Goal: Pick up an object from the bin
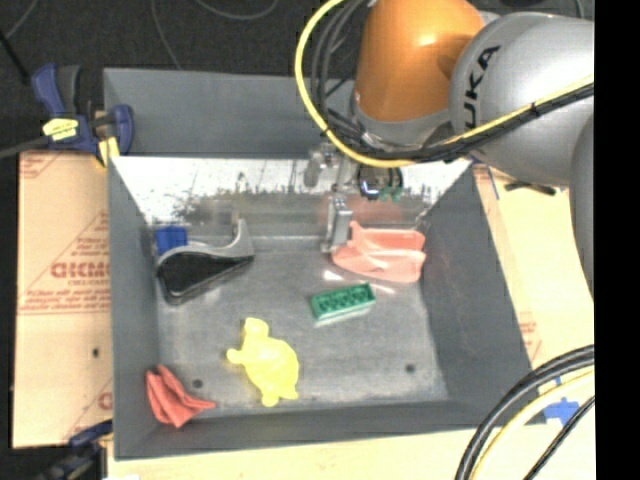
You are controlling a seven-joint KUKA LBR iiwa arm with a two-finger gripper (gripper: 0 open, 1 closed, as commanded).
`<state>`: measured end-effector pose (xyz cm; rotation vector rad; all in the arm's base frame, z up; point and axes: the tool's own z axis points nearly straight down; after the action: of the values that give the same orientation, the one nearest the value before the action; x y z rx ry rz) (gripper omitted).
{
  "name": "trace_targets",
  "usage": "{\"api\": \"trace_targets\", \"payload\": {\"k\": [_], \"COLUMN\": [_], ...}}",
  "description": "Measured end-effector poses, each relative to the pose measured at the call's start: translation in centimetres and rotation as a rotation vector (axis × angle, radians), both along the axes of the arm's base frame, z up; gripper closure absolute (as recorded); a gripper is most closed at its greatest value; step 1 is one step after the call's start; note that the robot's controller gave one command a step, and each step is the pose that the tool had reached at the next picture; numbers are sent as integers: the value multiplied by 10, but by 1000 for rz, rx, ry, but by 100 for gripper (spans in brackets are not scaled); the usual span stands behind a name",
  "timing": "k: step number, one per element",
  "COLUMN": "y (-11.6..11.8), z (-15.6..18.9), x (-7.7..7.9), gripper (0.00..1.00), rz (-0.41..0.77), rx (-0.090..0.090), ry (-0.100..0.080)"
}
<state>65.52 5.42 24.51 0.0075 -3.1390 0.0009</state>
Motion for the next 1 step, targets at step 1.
{"api": "trace_targets", "payload": {"k": [1], "y": [0], "z": [5], "x": [1], "gripper": [0], "rz": [-1], "rx": [1], "ry": [-7]}}
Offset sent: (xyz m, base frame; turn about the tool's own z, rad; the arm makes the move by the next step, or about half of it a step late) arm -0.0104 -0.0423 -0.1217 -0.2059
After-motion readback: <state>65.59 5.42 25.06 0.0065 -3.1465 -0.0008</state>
